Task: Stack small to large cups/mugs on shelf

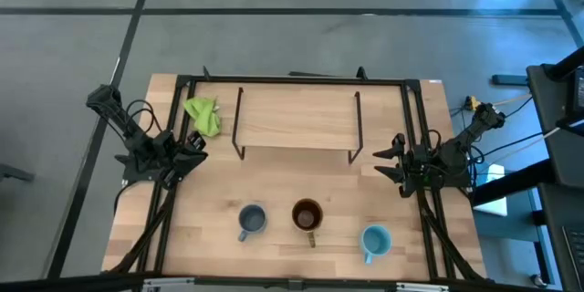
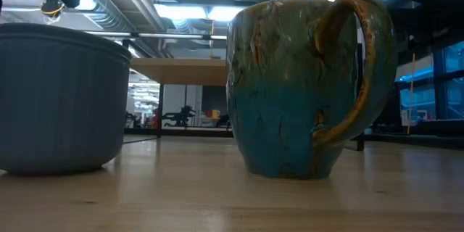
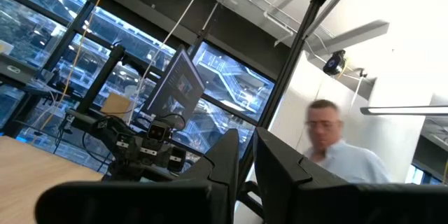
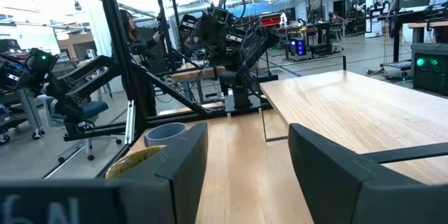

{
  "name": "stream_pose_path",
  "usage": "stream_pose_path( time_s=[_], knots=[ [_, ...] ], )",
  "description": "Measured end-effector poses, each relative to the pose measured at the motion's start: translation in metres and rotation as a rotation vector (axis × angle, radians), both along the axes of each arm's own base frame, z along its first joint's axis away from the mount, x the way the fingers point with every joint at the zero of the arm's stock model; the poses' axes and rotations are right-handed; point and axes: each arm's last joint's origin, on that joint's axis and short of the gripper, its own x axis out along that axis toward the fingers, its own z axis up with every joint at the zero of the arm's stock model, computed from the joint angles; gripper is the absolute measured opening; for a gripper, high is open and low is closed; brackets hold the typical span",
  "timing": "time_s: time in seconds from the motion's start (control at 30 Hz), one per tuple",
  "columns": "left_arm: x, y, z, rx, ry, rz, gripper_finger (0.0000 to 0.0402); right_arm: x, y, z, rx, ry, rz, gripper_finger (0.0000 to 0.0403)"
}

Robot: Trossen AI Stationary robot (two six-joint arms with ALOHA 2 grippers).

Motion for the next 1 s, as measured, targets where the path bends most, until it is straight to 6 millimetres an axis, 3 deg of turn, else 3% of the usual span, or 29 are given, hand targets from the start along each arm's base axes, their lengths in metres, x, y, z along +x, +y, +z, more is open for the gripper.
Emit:
stream_pose_path(
  time_s=[0.8,1.0],
  knots=[
    [0.000,0.000,0.000,0.058,-0.001,0.034,0.0041,0.000,-0.001,0.002,-0.028,-0.018,-0.026,0.0200],
    [0.000,0.000,0.000,0.108,-0.002,0.063,0.0041,-0.004,-0.004,0.017,-0.039,-0.145,-0.055,0.0200]
  ],
)
